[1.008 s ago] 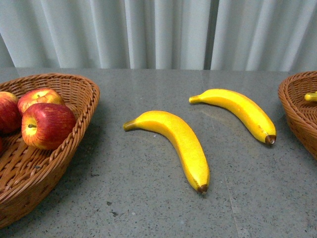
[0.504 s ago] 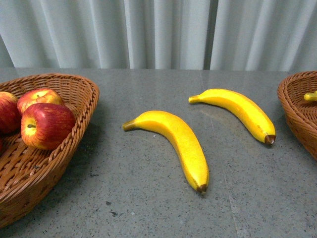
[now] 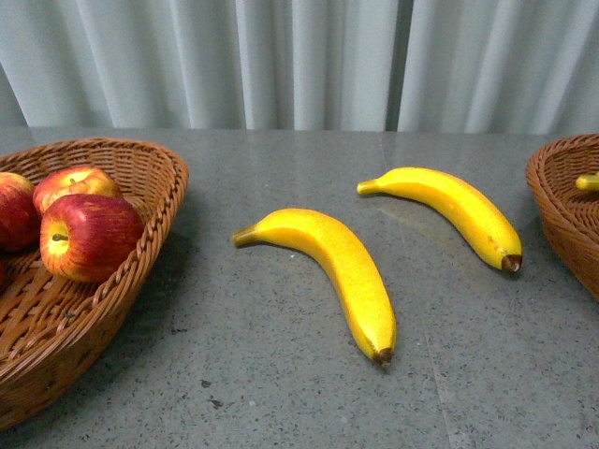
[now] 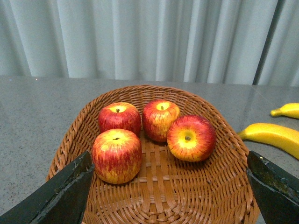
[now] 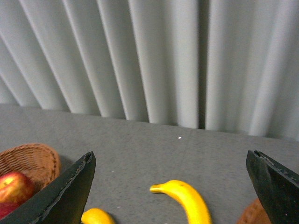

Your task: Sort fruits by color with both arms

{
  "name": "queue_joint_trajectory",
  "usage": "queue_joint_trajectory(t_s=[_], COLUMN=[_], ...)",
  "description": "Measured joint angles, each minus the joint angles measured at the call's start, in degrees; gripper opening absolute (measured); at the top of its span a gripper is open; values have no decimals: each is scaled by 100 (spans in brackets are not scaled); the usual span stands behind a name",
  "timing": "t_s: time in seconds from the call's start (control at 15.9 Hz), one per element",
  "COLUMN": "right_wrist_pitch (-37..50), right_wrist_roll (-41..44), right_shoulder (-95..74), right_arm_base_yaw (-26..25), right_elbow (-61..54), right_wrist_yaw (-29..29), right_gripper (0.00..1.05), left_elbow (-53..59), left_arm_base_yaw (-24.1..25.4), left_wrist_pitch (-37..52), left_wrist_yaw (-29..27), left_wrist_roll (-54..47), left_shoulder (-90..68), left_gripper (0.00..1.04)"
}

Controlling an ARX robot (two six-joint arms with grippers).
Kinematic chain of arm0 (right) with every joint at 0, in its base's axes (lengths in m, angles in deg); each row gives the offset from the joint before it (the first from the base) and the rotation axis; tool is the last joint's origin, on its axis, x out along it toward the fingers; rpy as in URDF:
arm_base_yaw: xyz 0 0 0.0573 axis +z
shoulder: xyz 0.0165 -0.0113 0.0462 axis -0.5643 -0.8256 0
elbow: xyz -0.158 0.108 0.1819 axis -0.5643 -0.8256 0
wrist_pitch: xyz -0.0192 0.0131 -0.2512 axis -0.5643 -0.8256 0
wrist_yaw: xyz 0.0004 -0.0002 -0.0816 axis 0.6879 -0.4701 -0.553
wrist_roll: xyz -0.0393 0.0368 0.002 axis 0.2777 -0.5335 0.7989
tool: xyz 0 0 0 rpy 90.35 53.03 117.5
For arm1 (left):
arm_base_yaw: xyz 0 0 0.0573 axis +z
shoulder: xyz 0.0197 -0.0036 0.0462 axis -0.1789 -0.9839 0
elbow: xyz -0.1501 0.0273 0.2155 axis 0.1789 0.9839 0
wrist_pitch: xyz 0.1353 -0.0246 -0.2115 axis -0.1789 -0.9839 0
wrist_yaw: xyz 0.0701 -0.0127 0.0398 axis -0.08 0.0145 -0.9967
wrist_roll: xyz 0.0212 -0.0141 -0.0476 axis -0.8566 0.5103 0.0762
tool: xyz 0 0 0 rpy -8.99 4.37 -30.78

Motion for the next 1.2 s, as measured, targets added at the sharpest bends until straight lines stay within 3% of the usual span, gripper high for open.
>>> queue_joint_trajectory(t_s=[0.31,0.57,0.76,1.2], right_wrist_pitch=[-903,-1812,-2802,-2931], right_wrist_roll=[402,1084,929,848], right_shoulder=[-1224,-2094,-3377,-3628], right_arm_base_yaw=[1246,1639,1755,1790], right_elbow=[756,782,1858,1891], right_wrist_yaw=[-33,-138,-654,-839], right_gripper=[98,98,98,98], left_elbow=[0,0,0,0], left_arm_base_yaw=[0,0,0,0], left_wrist_pitch=[0,0,0,0], left_wrist_yaw=[0,0,0,0], left_wrist_roll=[0,2,2,0], left_shoulder=[0,0,0,0], left_gripper=[98,98,98,98])
